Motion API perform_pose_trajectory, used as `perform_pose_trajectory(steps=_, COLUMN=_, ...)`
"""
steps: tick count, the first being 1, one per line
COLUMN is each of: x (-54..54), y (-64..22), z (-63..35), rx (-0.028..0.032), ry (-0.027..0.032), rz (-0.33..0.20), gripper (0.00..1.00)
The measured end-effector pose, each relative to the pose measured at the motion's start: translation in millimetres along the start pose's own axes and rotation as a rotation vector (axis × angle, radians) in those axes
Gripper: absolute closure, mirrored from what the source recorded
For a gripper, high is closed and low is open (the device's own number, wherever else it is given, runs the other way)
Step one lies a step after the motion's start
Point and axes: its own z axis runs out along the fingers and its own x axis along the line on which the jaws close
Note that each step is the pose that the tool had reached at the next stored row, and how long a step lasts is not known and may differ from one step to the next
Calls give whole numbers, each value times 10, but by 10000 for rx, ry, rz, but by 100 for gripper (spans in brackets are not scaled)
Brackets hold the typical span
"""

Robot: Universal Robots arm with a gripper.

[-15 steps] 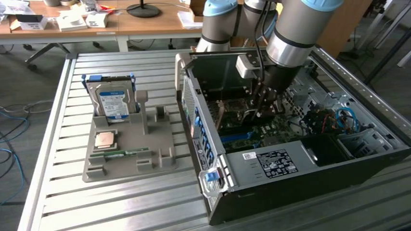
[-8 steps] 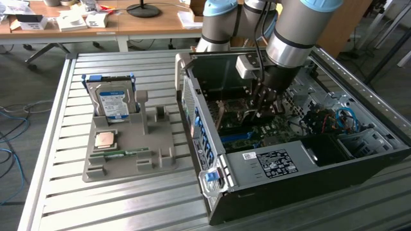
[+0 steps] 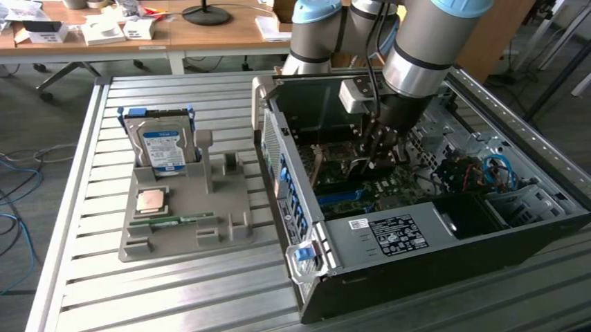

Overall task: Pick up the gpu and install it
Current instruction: 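Insert the gpu into the slot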

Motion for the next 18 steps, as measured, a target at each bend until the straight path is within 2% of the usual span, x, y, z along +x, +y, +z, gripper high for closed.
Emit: perform_pose_trajectory(steps=18, x=3, y=-1, z=35, rx=0, ry=0, rz=0, gripper=74)
